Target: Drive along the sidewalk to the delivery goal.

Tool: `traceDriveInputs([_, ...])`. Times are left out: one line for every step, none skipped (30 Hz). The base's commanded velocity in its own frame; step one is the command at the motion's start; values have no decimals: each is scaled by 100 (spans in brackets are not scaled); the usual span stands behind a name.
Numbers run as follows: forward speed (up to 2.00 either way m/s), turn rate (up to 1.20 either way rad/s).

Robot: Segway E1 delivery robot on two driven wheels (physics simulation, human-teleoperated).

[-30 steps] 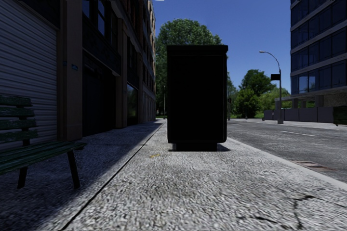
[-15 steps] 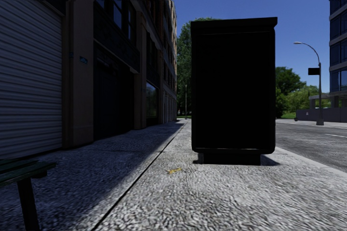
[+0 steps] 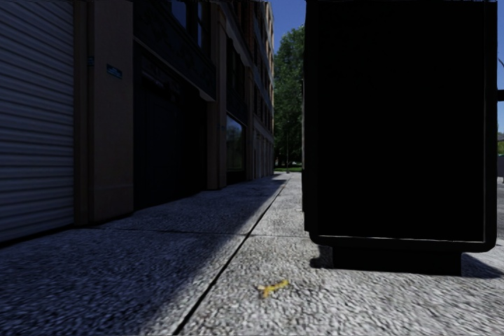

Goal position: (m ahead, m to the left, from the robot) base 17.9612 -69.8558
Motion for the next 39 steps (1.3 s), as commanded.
traceDriveInputs([153,50])
traceDriveInputs([153,53])
traceDriveInputs([153,53])
traceDriveInputs([153,54])
traceDriveInputs([153,54])
traceDriveInputs([153,54])
traceDriveInputs([153,55])
traceDriveInputs([153,55])
traceDriveInputs([153,55])
traceDriveInputs([153,55])
traceDriveInputs([153,55])
traceDriveInputs([155,46])
traceDriveInputs([156,24])
traceDriveInputs([156,24])
traceDriveInputs([156,13])
traceDriveInputs([161,2])
traceDriveInputs([183,0])
traceDriveInputs([183,0])
traceDriveInputs([200,0])
traceDriveInputs([200,0])
traceDriveInputs([200,0])
traceDriveInputs([200,0])
traceDriveInputs([200,0])
traceDriveInputs([200,0])
traceDriveInputs([200,0])
traceDriveInputs([200,0])
traceDriveInputs([200,-17])
traceDriveInputs([200,-40])
traceDriveInputs([200,-49])
traceDriveInputs([200,-49])
traceDriveInputs([200,-51])
traceDriveInputs([200,-52])
traceDriveInputs([200,-52])
traceDriveInputs([200,-52])
traceDriveInputs([200,-52])
traceDriveInputs([200,-52])
traceDriveInputs([200,-52])
traceDriveInputs([200,-52])
traceDriveInputs([200,-52])
